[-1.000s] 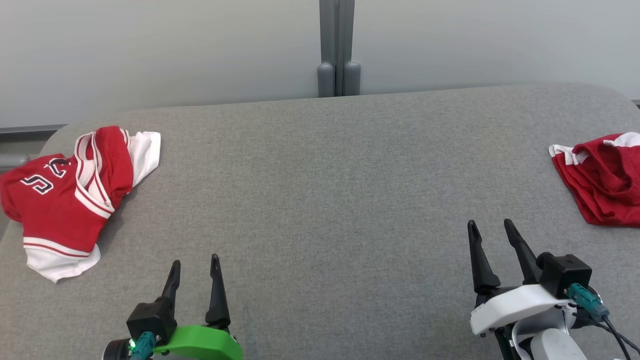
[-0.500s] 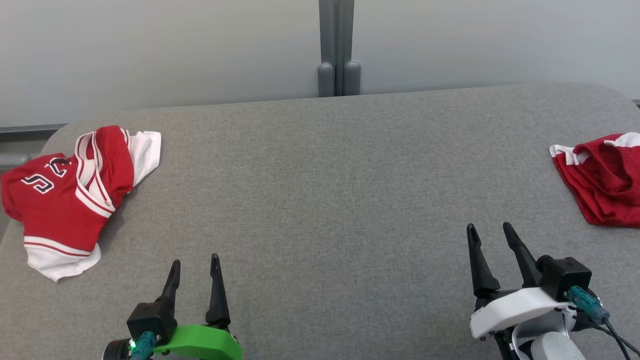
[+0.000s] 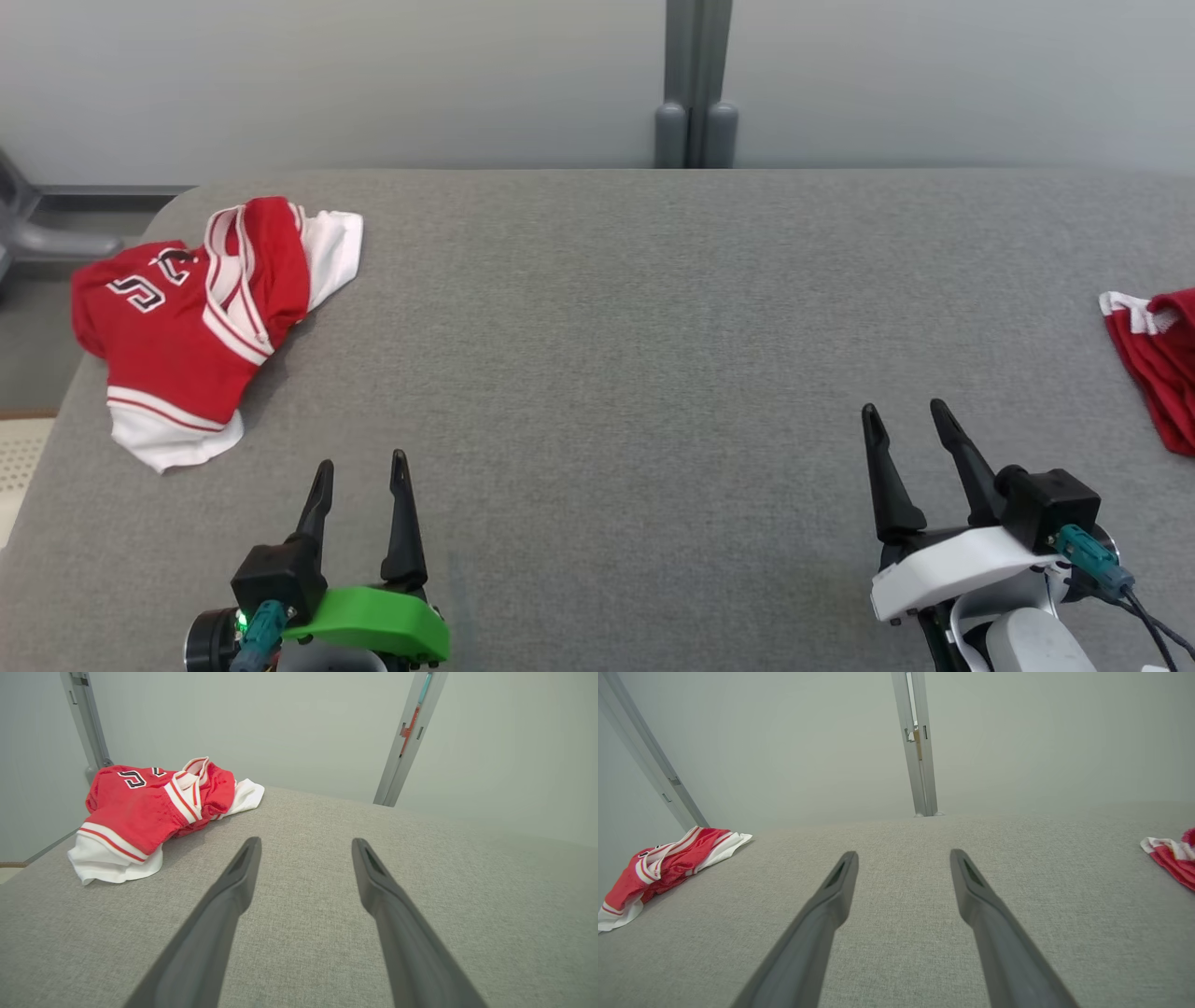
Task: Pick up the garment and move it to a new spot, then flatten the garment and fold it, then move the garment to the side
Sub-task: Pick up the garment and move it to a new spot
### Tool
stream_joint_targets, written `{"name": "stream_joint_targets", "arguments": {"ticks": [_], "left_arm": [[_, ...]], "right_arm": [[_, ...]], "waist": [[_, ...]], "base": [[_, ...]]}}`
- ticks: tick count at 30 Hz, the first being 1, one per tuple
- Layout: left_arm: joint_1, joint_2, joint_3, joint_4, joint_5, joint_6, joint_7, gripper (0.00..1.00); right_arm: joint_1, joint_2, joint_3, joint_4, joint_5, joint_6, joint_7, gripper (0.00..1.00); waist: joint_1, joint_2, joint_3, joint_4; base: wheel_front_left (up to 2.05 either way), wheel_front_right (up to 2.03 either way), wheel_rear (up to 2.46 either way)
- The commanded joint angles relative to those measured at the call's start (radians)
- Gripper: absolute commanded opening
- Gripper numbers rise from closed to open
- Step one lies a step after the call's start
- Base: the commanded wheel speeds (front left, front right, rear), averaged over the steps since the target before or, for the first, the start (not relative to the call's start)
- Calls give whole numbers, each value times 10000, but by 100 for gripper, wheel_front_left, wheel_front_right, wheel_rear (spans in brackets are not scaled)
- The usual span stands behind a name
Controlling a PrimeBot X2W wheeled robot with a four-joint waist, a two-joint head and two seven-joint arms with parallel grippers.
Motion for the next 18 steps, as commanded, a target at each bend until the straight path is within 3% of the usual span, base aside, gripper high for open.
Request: {"name": "stream_joint_targets", "arguments": {"ticks": [1,13,18], "left_arm": [[-174,36,59,-48,65,-26,-3,100],[-166,31,369,-216,46,-79,-2,100],[-126,31,389,-281,-10,-48,-2,100]], "right_arm": [[-181,-32,-23,-87,-11,-14,-43,100],[-435,-32,-71,194,-118,-14,-85,100],[-542,-35,67,286,-115,-14,-98,100]], "waist": [[1,-1,306,1013],[1,-1,526,3878],[1,-1,534,4210]], "base": [[0,0,0],[0,0,0],[0,0,0]]}}
